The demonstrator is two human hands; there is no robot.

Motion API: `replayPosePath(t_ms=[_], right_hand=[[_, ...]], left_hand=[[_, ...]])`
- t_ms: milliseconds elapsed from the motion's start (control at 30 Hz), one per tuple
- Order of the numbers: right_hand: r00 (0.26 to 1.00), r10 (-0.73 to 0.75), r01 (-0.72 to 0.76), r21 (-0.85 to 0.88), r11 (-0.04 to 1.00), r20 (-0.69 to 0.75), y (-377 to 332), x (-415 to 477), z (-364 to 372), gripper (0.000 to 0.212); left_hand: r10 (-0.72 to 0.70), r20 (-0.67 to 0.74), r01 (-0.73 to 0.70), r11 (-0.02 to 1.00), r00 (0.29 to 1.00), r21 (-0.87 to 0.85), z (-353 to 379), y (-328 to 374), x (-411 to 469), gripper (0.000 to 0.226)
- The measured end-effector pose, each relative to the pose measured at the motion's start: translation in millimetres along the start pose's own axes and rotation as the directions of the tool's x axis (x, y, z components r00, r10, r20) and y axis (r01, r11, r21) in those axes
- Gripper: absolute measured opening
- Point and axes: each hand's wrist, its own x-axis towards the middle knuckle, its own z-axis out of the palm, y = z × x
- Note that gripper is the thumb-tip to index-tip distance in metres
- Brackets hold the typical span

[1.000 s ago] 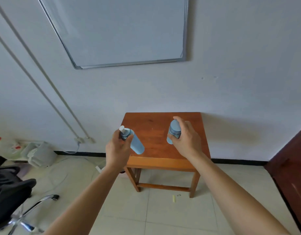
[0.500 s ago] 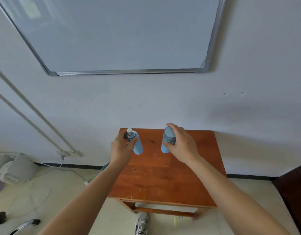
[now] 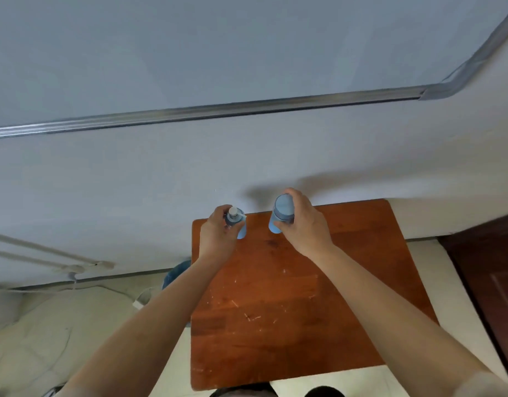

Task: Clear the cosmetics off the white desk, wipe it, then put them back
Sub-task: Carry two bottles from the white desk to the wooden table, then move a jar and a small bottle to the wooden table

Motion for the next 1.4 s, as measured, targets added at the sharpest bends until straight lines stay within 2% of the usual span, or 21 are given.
replayPosePath(t_ms=[100, 233, 600, 800, 933, 1033, 1133, 1233, 1300, 1400], right_hand=[[0.999, 0.039, -0.039, 0.033, 0.999, 0.001, -9, 12, 13, 0.073], [0.999, 0.053, -0.053, 0.057, 0.997, 0.001, -16, 24, 25, 0.067], [0.999, 0.013, -0.015, 0.047, 0.999, 0.044, -23, 35, 40, 0.061], [0.999, 0.007, -0.010, 0.051, 0.999, 0.052, -23, 32, 45, 0.063], [0.997, 0.010, -0.012, 0.036, 0.999, 0.075, -22, 28, 39, 0.068], [0.996, 0.006, -0.003, -0.040, 0.999, 0.085, -20, 22, 26, 0.072], [0.999, -0.035, 0.031, -0.116, 0.993, -0.035, -14, 8, 5, 0.065], [0.975, -0.045, -0.009, -0.236, 0.972, -0.219, 3, -15, -15, 0.054], [0.957, 0.000, -0.087, -0.288, 0.954, -0.289, 21, -39, -27, 0.055], [0.923, 0.111, -0.239, -0.324, 0.915, -0.369, 55, -88, -47, 0.060]], left_hand=[[0.010, 0.012, -0.010, 1.000, 1.000, 0.001, 0, -7, 16, 0.032], [0.021, 0.016, -0.021, 1.000, 1.000, 0.008, 1, -11, 28, 0.035], [0.129, 0.067, -0.137, 0.983, 0.989, 0.126, 0, -24, 41, 0.047], [0.104, 0.099, -0.118, 0.983, 0.990, 0.138, -5, -25, 44, 0.049], [0.180, 0.144, -0.213, 0.941, 0.973, 0.263, -17, -24, 42, 0.057], [0.305, 0.103, -0.321, 0.885, 0.947, 0.337, -29, -20, 32, 0.056], [0.481, 0.004, -0.436, 0.790, 0.877, 0.431, -35, -16, 19, 0.048], [0.559, -0.042, -0.476, 0.742, 0.828, 0.472, -28, -8, 1, 0.047], [0.576, -0.004, -0.511, 0.728, 0.817, 0.458, -15, 1, -13, 0.047], [0.591, 0.130, -0.584, 0.697, 0.797, 0.417, 20, 22, -30, 0.045]])
